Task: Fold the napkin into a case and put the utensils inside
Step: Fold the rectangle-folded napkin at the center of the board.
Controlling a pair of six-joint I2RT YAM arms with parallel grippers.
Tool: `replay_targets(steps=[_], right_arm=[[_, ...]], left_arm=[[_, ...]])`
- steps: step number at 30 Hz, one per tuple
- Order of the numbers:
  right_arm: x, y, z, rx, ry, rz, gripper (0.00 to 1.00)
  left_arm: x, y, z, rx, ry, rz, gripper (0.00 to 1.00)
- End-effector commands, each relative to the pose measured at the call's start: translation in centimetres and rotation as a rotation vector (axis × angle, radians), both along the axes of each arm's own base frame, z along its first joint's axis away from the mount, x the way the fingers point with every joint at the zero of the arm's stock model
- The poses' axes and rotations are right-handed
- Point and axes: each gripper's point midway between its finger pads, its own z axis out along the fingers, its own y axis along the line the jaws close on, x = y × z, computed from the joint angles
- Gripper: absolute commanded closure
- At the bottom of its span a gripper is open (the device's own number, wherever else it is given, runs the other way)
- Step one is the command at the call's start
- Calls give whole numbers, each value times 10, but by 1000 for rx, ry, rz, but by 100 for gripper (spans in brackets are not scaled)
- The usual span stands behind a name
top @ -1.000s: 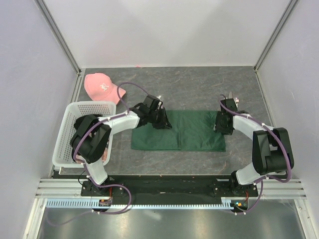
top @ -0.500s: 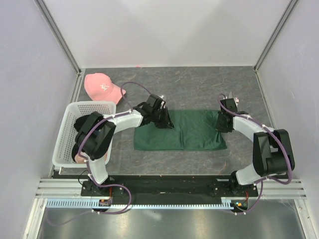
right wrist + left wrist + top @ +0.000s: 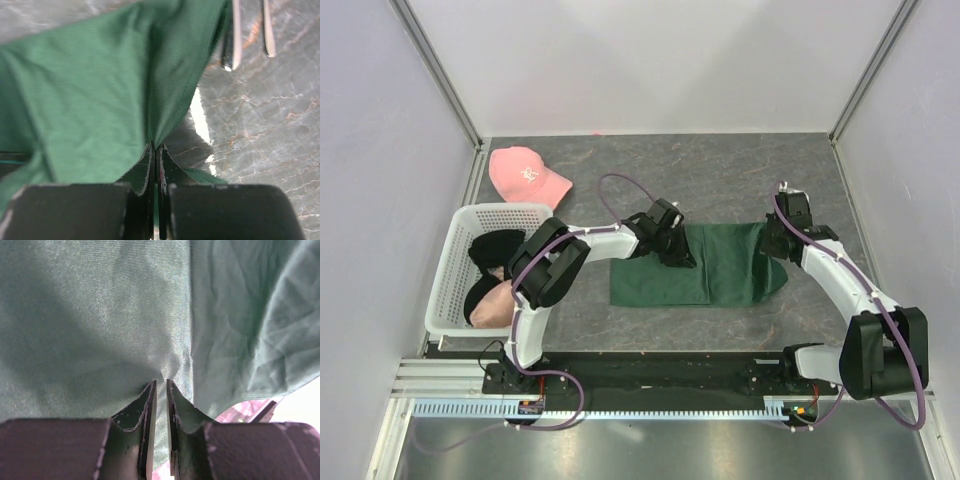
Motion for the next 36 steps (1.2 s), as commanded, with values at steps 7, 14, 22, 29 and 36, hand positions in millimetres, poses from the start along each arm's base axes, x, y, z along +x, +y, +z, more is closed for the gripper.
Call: replay_targets(steps=[7,14,22,29,36], right_arm=[[13,83,59,141,-119,213,100],[-6,137,66,178,-108,333,100],[-30,192,64,191,-72,466,100],[-43,250,53,192,-48,543,100],[-44,278,45,281,-37,462,100]], left_arm=[[-20,-26,23,-47,-5,2,80],[-25,34,62,-3,-83,75,80],[-53,130,28,145,-72,201,84],[-57,164,-9,253,-22,244,87],[-59,176,-23,299,-26,259,88]])
